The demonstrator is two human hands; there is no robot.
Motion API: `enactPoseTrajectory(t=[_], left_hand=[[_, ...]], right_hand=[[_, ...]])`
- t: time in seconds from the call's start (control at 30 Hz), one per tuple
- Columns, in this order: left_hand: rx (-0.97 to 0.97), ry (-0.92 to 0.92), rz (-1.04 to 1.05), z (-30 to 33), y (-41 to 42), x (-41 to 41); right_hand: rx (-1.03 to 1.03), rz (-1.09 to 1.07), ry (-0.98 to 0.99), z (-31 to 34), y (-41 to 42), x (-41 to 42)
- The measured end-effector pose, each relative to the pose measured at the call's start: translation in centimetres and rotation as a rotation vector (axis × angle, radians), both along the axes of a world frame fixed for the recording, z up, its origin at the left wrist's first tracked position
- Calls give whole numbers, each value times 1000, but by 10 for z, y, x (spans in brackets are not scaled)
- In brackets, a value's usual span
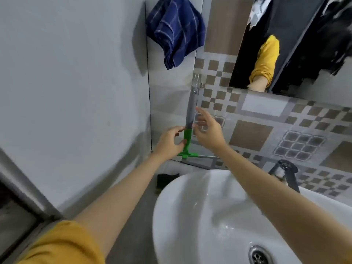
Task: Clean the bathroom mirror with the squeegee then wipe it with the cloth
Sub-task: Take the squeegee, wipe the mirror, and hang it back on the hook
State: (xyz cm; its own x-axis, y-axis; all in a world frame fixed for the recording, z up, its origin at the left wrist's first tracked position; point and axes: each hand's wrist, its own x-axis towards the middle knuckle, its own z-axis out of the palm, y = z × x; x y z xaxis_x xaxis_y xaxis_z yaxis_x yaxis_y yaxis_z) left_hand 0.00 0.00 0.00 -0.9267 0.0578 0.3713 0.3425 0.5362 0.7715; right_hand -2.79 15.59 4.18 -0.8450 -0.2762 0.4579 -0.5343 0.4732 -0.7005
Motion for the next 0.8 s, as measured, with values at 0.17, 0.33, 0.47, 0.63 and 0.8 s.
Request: enactPoseTrajectory(t=[0.17, 0.33, 0.47, 0.63, 0.8], left_hand=[[140, 7, -13, -9, 2, -13], [267, 49, -2, -22, 4, -25], [317, 84, -16, -29, 8, -27], [336, 87, -51, -31, 9, -26], [331, 106, -72, -30, 5, -18]], right_hand=[[-23, -2, 22, -4, -11, -13], [-69, -1, 7, -7, -12, -24], [-82, 14, 4, -10, -11, -30], [-119, 51, 10, -8, -8, -32], [-96, 77, 23, -4, -7, -28]])
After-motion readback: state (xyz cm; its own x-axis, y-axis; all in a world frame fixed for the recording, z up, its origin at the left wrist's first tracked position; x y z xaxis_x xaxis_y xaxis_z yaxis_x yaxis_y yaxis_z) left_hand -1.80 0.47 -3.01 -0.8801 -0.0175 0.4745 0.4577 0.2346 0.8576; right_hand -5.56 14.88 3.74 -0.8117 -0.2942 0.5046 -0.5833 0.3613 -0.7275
